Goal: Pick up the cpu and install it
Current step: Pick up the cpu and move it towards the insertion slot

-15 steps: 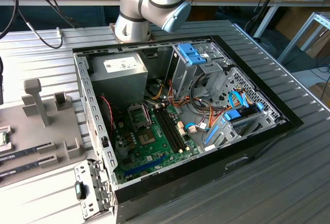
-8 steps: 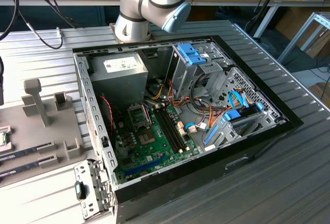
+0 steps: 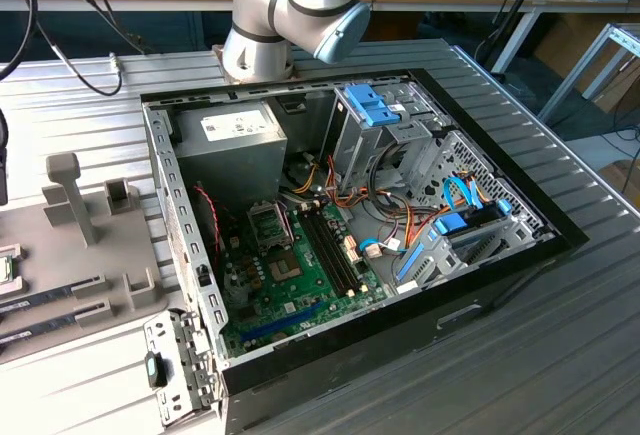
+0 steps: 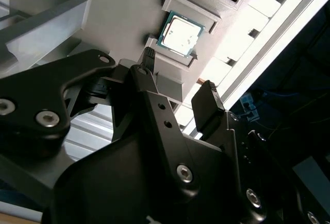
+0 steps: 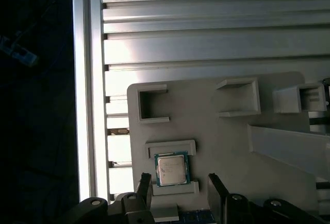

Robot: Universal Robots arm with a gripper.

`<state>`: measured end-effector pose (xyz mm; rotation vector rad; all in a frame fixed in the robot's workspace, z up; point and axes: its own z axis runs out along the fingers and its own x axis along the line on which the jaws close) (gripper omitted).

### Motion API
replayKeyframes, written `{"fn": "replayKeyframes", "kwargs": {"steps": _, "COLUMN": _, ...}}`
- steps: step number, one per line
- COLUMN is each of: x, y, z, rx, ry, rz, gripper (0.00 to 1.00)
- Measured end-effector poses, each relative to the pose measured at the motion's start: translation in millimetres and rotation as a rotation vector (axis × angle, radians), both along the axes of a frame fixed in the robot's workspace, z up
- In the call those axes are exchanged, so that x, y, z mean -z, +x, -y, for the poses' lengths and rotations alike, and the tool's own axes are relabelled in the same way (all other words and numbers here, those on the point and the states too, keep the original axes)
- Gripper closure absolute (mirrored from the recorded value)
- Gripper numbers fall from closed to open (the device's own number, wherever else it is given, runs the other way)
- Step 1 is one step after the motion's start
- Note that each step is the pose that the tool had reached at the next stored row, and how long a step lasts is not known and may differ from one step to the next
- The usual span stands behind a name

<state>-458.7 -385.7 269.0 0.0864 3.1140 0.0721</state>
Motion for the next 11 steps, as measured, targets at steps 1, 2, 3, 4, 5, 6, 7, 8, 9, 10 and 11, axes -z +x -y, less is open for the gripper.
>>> {"fn": "replayKeyframes", "kwargs": {"steps": 1, "x": 0.1, "y": 0.0, "z": 0.0, "rx": 0.000, "ry": 0.0000, "rz": 0.0000, "gripper": 0.44}}
{"fn": "replayKeyframes", "kwargs": {"steps": 2, "x": 0.2, "y": 0.0, "z": 0.0, "rx": -0.001, "ry": 0.0000, "rz": 0.0000, "gripper": 0.44}}
{"fn": "replayKeyframes", "kwargs": {"steps": 3, "x": 0.4, "y": 0.0, "z": 0.0, "rx": -0.001, "ry": 0.0000, "rz": 0.0000, "gripper": 0.44}}
{"fn": "replayKeyframes", "kwargs": {"steps": 4, "x": 0.5, "y": 0.0, "z": 0.0, "rx": -0.002, "ry": 0.0000, "rz": 0.0000, "gripper": 0.44}}
{"fn": "replayKeyframes", "kwargs": {"steps": 5, "x": 0.7, "y": 0.0, "z": 0.0, "rx": -0.002, "ry": 0.0000, "rz": 0.0000, "gripper": 0.44}}
{"fn": "replayKeyframes", "kwargs": {"steps": 6, "x": 0.8, "y": 0.0, "z": 0.0, "rx": -0.002, "ry": 0.0000, "rz": 0.0000, "gripper": 0.44}}
{"fn": "replayKeyframes", "kwargs": {"steps": 7, "x": 0.9, "y": 0.0, "z": 0.0, "rx": -0.003, "ry": 0.0000, "rz": 0.0000, "gripper": 0.44}}
{"fn": "replayKeyframes", "kwargs": {"steps": 8, "x": 1.1, "y": 0.0, "z": 0.0, "rx": -0.003, "ry": 0.0000, "rz": 0.0000, "gripper": 0.44}}
{"fn": "replayKeyframes", "kwargs": {"steps": 9, "x": 1.2, "y": 0.0, "z": 0.0, "rx": -0.004, "ry": 0.0000, "rz": 0.0000, "gripper": 0.44}}
{"fn": "replayKeyframes", "kwargs": {"steps": 10, "x": 1.3, "y": 0.0, "z": 0.0, "rx": -0.004, "ry": 0.0000, "rz": 0.0000, "gripper": 0.44}}
{"fn": "replayKeyframes", "kwargs": {"steps": 11, "x": 1.4, "y": 0.0, "z": 0.0, "rx": -0.004, "ry": 0.0000, "rz": 0.0000, "gripper": 0.44}}
